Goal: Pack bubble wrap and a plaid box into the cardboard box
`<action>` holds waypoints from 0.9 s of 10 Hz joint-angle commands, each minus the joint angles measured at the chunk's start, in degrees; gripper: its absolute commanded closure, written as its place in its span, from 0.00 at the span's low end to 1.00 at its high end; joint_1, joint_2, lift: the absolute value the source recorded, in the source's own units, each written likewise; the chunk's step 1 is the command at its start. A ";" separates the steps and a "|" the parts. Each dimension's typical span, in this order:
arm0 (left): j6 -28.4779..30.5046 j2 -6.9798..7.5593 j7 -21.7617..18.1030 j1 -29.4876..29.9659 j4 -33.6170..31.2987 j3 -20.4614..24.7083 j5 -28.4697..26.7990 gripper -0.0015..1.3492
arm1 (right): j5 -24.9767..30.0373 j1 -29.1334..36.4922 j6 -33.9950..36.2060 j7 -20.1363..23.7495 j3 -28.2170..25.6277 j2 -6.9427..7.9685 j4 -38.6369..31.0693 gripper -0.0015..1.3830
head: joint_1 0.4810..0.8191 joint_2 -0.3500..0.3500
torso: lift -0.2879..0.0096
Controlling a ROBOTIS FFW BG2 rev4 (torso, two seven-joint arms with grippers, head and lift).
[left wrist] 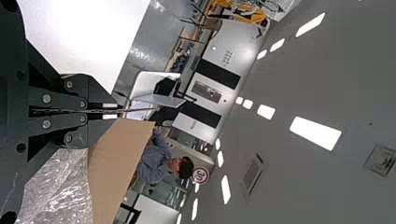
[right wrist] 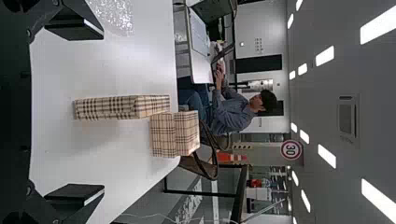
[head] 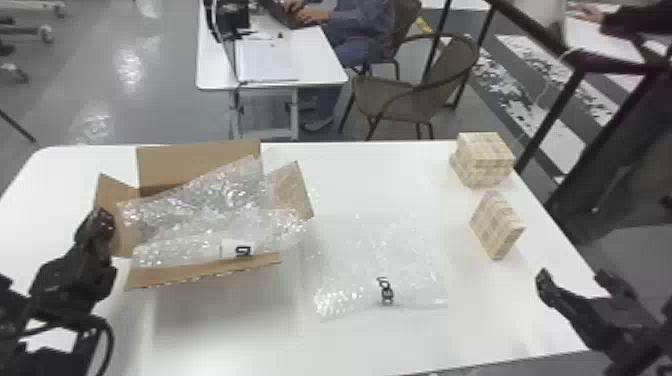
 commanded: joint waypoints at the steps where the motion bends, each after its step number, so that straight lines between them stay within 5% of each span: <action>1: -0.01 -0.01 0.00 -0.01 0.00 -0.09 0.16 0.90 | 0.30 -2.08 0.09 -0.02 -0.81 0.23 2.61 0.10 | 0.63 0.30 | 0.60; 3: -0.09 -0.01 0.00 0.16 0.09 -0.01 0.42 0.90 | 0.92 -5.25 0.97 -0.02 -0.81 0.23 6.65 0.10 | 0.63 0.28 | 0.60; 9: -0.27 -0.01 0.00 0.08 0.53 -0.27 0.68 0.90 | 7.07 -17.29 3.34 2.62 -0.63 -3.34 19.57 0.10 | 0.63 0.29 | 0.60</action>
